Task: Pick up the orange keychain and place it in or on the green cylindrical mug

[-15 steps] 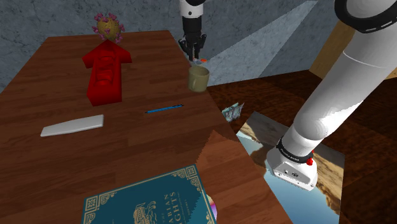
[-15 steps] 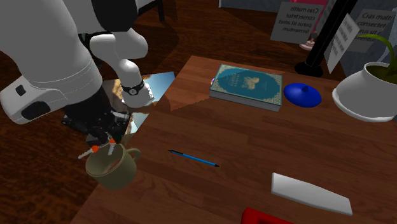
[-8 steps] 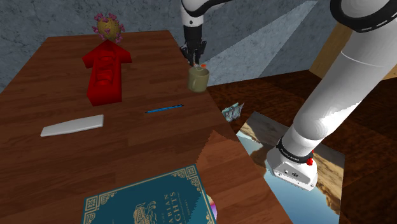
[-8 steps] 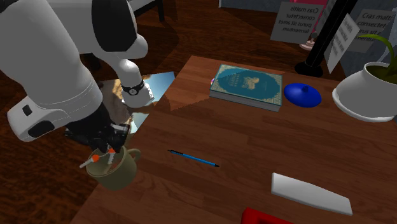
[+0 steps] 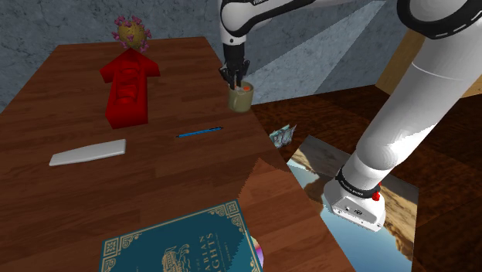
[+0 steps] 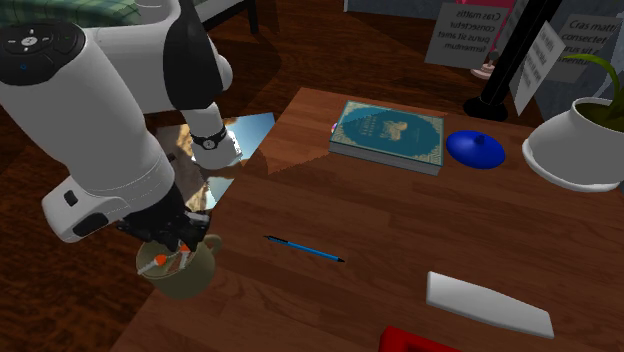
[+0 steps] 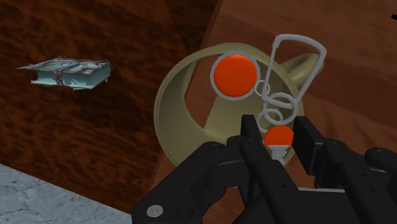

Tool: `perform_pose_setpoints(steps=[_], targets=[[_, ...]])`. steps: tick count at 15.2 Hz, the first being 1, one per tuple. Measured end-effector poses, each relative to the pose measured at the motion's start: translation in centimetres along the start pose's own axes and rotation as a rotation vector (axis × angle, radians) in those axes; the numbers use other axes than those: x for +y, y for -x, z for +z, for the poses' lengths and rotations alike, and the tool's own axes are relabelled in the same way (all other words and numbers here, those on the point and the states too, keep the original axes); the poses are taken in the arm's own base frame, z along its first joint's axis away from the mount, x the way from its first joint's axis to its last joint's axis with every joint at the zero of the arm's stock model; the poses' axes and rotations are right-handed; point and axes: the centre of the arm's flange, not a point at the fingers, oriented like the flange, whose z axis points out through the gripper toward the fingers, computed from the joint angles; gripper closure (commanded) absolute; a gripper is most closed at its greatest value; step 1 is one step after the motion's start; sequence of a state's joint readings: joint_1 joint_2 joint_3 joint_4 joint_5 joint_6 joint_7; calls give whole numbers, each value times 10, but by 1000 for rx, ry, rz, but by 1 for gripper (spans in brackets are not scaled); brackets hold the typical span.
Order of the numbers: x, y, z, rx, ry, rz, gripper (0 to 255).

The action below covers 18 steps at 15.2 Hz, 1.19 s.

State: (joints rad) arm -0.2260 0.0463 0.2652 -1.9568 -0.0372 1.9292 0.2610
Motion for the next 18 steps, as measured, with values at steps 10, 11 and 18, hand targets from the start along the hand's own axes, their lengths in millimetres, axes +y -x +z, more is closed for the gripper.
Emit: perform_pose_setpoints(steps=[10,11,18], targets=[[5,0,8,-7,8,5,0],[3,1,8,-6,5,3,0],[0,-1,-27,-3,1,2,0]])
